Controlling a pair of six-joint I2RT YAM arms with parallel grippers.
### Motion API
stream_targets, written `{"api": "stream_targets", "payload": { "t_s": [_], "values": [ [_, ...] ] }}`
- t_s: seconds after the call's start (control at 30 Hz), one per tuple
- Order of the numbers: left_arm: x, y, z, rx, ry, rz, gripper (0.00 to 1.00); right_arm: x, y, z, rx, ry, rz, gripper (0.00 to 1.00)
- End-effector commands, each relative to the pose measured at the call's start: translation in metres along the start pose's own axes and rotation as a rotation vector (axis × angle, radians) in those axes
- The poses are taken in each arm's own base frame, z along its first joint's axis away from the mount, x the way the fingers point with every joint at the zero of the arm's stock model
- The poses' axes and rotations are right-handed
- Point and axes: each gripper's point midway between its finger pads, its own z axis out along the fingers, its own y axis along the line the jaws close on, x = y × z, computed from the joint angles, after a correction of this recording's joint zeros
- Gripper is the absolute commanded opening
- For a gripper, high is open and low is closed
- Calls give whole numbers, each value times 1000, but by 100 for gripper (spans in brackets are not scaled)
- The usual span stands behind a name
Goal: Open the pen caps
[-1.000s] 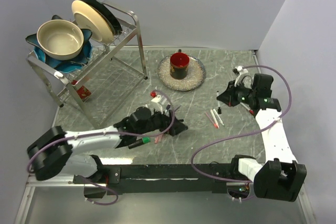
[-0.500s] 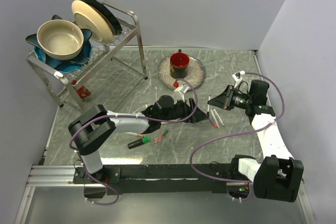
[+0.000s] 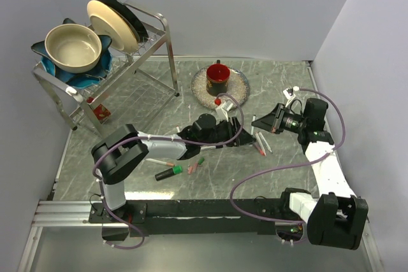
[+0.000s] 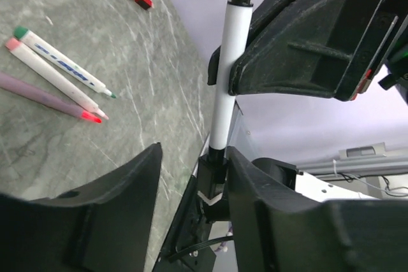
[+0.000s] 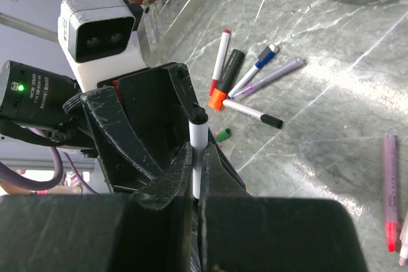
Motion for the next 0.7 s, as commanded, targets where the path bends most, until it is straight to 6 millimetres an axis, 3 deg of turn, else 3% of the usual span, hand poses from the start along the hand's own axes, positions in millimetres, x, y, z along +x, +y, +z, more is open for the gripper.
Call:
{"api": "stream_targets", "payload": {
  "t_s": [0.0, 0.13, 0.2, 0.23, 0.27, 0.33, 0.4, 0.47, 0.57, 0.67],
  "values": [
    [-5, -24, 7, 98, 4, -3, 47, -6, 7, -2, -22, -36, -36, 0],
    [-5, -27, 8, 105, 1, -4, 37, -5, 7, -2, -24, -37, -39, 0],
    [-5, -28, 7, 110, 3, -3, 26, -4, 7, -1, -27, -35, -38, 0],
    [-4, -28, 7, 111, 6, -5, 18, -5, 7, -2, -28, -38, -43, 0],
    [-5, -30, 6, 120, 4, -4, 1, -4, 7, -1, -28, -38, -46, 0],
    [-1, -29, 4, 122, 13, -6, 1, -4, 7, -1, -31, -35, -59, 0],
    [0, -30, 1, 129, 16, -3, 1, 0, 11, -1, -66, -14, -89, 26],
    [-1, -31, -1, 129, 14, 8, 1, 3, 14, -1, -94, -3, -106, 42],
    [-7, -37, 0, 134, 7, 38, 1, 11, 16, 4, -112, 24, -102, 51],
    [-9, -41, 2, 139, 11, 54, 1, 15, 17, 7, -112, 40, -96, 47]
  ]
}}
